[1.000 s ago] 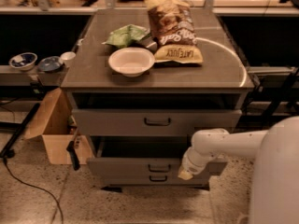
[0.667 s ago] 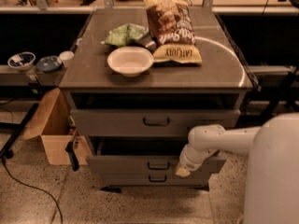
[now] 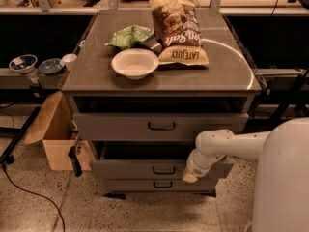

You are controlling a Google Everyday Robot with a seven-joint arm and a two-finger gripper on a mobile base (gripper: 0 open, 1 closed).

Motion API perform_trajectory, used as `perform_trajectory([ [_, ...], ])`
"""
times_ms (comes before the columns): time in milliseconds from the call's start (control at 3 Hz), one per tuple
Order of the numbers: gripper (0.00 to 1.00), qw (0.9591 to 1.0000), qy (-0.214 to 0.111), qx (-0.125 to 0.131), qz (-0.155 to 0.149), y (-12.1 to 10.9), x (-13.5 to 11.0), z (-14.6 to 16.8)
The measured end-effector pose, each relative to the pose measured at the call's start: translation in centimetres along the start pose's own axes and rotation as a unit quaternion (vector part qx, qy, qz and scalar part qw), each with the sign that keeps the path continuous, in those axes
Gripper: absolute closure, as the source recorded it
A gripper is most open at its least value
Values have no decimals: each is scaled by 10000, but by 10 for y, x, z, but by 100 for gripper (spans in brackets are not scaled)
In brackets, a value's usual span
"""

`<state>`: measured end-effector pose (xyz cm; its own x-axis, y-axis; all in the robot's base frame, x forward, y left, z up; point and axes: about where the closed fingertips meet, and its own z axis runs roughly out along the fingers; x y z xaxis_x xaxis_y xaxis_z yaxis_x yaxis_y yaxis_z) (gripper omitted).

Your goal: Close middle drawer

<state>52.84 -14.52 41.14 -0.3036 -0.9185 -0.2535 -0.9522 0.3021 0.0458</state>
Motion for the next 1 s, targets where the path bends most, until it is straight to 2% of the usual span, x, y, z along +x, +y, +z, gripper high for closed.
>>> perform_trajectory([
  [667, 0, 10000, 0, -1, 0, 0, 0, 0],
  [1000, 0, 10000, 0, -1, 0, 0, 0, 0],
])
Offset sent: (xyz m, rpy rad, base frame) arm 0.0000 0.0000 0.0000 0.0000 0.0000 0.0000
